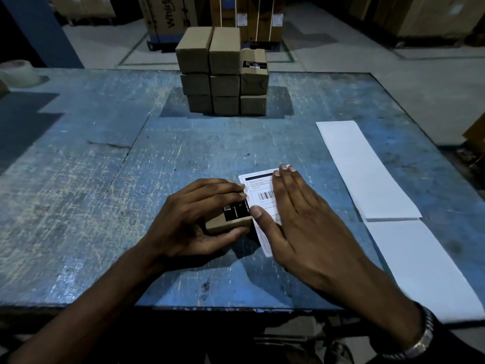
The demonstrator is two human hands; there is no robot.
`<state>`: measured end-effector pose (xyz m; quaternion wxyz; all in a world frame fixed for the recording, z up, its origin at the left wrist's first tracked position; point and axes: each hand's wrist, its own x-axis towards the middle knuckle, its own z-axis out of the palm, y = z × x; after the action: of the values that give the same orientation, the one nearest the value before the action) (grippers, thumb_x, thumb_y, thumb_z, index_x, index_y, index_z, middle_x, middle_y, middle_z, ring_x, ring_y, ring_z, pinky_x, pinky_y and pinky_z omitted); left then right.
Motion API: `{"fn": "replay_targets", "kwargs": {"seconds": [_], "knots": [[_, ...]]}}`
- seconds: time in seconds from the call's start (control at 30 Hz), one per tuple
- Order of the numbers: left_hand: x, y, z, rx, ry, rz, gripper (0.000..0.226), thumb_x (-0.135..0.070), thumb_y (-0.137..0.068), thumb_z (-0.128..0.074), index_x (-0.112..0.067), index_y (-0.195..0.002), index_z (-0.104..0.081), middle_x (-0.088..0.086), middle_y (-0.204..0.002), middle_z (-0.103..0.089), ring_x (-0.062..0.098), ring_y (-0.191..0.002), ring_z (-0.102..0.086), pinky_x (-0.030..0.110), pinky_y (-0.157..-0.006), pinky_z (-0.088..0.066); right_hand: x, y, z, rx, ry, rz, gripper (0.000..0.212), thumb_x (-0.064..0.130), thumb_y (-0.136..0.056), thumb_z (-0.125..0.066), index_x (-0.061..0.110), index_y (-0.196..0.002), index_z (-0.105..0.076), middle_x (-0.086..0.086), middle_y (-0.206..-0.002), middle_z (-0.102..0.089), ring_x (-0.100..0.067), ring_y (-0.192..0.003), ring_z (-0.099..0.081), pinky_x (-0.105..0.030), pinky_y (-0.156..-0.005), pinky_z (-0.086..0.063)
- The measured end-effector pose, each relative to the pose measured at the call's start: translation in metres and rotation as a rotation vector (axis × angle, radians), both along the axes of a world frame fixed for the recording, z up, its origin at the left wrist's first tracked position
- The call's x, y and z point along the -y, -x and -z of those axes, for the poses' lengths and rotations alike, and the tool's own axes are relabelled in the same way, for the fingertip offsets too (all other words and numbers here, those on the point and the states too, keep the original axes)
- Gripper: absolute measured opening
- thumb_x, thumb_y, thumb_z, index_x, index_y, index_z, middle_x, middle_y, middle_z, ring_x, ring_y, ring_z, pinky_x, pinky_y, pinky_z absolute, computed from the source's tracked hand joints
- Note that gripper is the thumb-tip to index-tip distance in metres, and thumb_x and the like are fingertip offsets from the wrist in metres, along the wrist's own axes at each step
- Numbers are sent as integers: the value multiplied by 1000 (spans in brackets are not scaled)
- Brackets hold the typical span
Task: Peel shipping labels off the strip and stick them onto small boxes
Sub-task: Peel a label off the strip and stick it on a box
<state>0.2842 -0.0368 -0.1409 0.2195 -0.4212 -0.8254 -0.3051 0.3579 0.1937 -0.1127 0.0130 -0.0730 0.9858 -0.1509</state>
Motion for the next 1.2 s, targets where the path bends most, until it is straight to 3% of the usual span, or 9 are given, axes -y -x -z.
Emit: {"fn": "replay_targets", "kwargs": {"seconds": [0.2,0.37,0.5,0.63,0.8,0.9,1.0,1.2], "knots": [[0,0,0,-3,-17,14,46,-34,-84,-92,-9,-119,-79,1,-130,-74,19,-123,-69,42,-101,-57,-17,6,-23,215,200,109,93,85,-89,-2,39,-166,21,25,-170,30,5,-156,22,-21,-124,14],[0,0,0,15,-12,16,44,-31,-85,-90,-8,-121,-79,1,-132,-73,22,-123,-69,44,-101,-56,10,3,-29,71,188,-31,83,78,-99,-5,38,-170,10,25,-173,20,12,-154,20,-28,-131,8],[3,2,1,4,1,27,42,-27,-85,-85,-8,-121,-78,2,-133,-73,21,-124,-68,42,-102,-55,28,5,-7,3,41,-139,89,80,-100,-5,28,-172,6,13,-179,13,2,-159,23,-37,-133,9],[1,1,1,19,-8,20,42,-34,-87,-86,-9,-121,-79,1,-133,-73,21,-124,-69,41,-102,-55,5,6,-4,2,22,-76,101,88,-94,1,23,-172,9,10,-179,18,1,-159,24,-31,-132,10],[0,-2,-1,29,-9,-4,45,-35,-83,-91,-12,-121,-79,-2,-132,-73,18,-123,-69,40,-102,-56,-20,8,-11,186,178,22,96,88,-91,-4,36,-168,19,23,-172,29,8,-155,23,-21,-125,12],[0,-3,-3,36,-10,-6,46,-35,-83,-91,-12,-121,-80,-2,-132,-74,18,-123,-69,40,-101,-56,-27,7,-22,232,236,134,98,89,-90,-4,36,-169,15,21,-176,17,5,-160,12,-26,-128,5],[0,-4,-3,30,-16,-12,45,-34,-83,-92,-13,-121,-80,-2,-132,-73,18,-122,-69,40,-101,-56,-12,-1,-30,134,271,193,99,90,-89,-6,35,-171,8,20,-177,8,2,-162,3,-33,-131,-2],[0,-4,-2,51,-28,-6,44,-30,-83,-90,-12,-122,-79,-2,-133,-73,19,-123,-68,42,-100,-56,8,9,-10,100,241,93,97,83,-95,-8,26,-171,10,15,-176,25,2,-159,21,-25,-125,11]]}}
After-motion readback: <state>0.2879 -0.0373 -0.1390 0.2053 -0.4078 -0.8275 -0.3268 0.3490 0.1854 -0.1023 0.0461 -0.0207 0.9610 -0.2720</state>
